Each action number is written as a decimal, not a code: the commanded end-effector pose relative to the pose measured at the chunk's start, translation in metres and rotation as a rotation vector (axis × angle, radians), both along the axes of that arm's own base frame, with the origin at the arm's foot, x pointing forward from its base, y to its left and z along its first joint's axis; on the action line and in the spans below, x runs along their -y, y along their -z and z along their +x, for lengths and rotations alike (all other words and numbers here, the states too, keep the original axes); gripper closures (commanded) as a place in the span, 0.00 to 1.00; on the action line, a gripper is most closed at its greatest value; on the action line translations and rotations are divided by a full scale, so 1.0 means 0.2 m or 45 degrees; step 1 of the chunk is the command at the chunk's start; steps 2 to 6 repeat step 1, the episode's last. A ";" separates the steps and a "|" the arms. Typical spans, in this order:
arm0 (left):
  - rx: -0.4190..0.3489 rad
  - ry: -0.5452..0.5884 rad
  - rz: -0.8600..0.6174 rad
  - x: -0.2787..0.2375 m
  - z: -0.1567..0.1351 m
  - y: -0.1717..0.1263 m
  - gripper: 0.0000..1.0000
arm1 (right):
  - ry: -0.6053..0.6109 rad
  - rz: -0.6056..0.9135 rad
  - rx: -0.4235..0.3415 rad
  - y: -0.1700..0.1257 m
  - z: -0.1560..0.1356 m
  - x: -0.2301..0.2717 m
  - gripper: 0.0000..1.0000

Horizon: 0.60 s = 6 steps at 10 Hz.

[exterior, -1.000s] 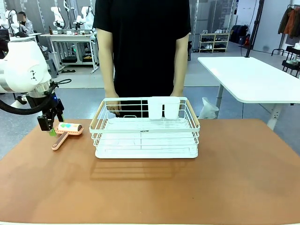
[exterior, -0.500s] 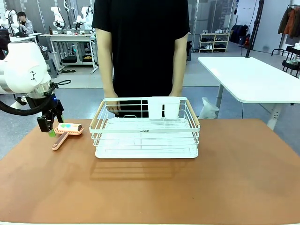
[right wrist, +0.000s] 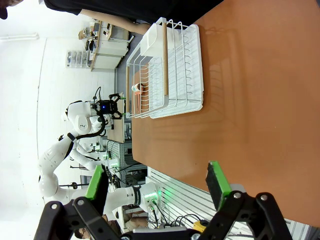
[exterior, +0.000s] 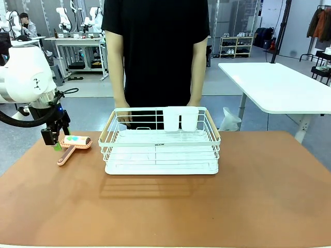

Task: Clean the table.
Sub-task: Place the Lint Roller down when the Dish drying rack is positioned in the middle of the table.

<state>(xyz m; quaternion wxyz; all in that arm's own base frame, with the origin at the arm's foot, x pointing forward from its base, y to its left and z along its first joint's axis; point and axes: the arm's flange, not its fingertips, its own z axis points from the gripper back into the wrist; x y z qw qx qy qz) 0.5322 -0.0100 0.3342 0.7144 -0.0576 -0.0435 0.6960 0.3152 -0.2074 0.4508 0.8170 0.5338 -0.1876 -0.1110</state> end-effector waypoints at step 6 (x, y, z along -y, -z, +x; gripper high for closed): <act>0.000 -0.003 0.001 0.00 0.00 0.00 0.00 | 0.003 0.013 0.015 -0.02 -0.01 0.00 0.00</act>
